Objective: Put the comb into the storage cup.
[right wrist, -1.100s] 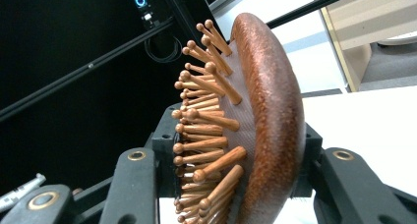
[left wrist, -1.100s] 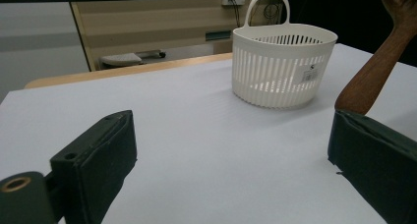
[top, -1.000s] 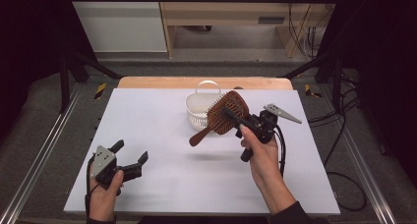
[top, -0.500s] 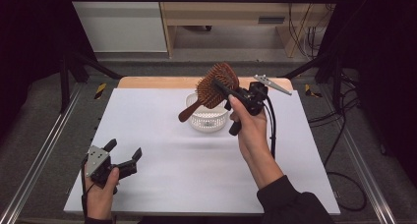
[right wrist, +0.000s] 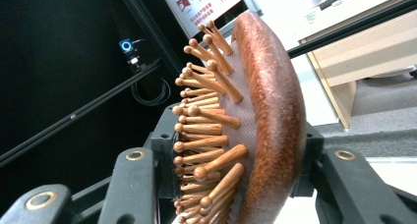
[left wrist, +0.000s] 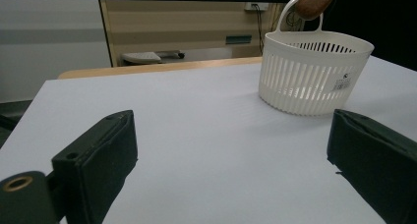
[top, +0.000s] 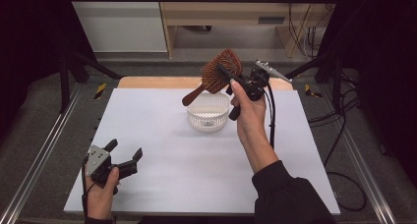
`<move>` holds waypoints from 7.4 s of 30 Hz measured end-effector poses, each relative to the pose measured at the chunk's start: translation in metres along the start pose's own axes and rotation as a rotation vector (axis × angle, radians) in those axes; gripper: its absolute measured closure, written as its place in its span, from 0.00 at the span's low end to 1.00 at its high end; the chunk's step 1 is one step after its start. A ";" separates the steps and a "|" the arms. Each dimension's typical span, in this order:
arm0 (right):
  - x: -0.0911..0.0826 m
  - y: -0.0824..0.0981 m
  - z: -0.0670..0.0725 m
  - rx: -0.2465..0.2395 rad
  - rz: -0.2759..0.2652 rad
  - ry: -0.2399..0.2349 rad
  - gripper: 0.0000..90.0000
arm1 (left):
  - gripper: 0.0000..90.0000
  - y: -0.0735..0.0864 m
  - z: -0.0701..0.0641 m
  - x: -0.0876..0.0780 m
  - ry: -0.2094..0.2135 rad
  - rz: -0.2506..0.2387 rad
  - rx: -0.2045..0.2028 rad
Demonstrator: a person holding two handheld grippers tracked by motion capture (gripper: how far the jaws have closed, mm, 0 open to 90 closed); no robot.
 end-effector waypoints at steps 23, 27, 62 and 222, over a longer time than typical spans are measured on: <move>0.002 0.000 -0.018 -0.080 0.001 0.079 0.58 | 0.06 0.001 -0.001 0.001 0.009 0.000 0.000; 0.002 0.000 -0.021 -0.073 -0.001 0.083 0.58 | 0.06 0.000 -0.001 0.001 0.009 0.000 0.003; 0.008 0.021 -0.060 -0.056 0.004 0.151 0.57 | 0.05 0.001 -0.004 0.002 0.025 0.000 0.018; 0.015 0.063 -0.108 0.081 0.085 0.169 0.52 | 0.06 0.002 -0.011 0.007 0.086 0.021 0.032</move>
Point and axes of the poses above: each handheld gripper's, and its own axes: x roughly forward along the jaws, y roughly out of its underside, z roughly to its left, the point moved 3 cm from there along x, roughly forward along the jaws, and after that the axes turned 13 degrees about x, right-handed, at the moved point
